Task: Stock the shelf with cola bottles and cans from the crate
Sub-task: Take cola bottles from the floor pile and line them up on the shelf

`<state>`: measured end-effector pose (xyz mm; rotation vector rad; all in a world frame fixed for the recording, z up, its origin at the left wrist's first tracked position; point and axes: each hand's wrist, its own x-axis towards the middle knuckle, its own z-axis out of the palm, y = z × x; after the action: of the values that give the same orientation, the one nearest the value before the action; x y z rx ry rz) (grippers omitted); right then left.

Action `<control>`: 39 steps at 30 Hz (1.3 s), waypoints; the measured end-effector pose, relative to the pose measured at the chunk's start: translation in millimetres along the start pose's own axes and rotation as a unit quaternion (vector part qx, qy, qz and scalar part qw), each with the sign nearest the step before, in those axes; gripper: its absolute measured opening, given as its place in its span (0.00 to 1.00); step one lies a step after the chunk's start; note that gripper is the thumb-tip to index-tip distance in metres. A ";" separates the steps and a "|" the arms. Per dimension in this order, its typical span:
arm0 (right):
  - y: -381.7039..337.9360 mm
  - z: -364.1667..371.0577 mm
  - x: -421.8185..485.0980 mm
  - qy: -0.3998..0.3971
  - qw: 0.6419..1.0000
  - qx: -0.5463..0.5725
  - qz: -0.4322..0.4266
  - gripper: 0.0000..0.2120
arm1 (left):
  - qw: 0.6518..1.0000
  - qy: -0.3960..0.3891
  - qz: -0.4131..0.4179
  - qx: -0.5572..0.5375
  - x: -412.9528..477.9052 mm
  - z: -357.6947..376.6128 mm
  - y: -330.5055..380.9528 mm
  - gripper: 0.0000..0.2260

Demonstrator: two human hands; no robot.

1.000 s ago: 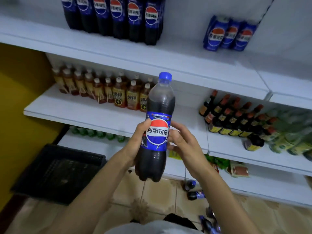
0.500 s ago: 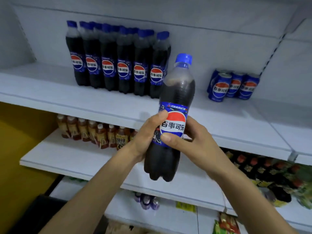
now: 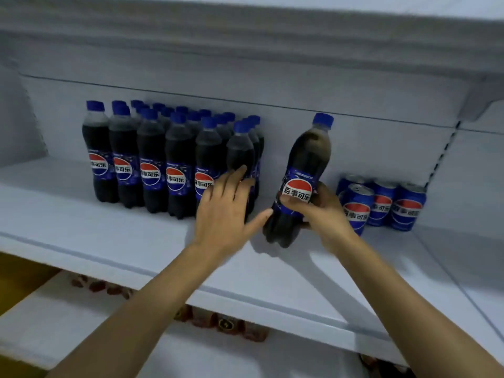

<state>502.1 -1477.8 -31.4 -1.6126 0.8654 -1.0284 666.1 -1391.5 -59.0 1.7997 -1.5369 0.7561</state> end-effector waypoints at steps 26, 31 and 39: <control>78.1 42.7 157.8 0.048 0.990 -0.093 -0.096 0.34 | 0.992 -0.013 0.073 0.107 -8.3 58.3 -57.0 0.39; 100.6 38.7 147.5 0.020 0.980 -0.190 -0.055 0.38 | 0.992 -0.016 0.074 0.106 -9.4 57.2 -56.4 0.38; 99.2 37.2 151.0 0.017 0.974 -0.222 -0.045 0.36 | 0.994 -0.018 0.070 0.084 -10.9 58.6 -55.8 0.40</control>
<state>589.0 -1624.9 -101.0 -2.0277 1.1116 -0.9703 720.7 -1424.6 -110.0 1.8487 -1.6798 0.9512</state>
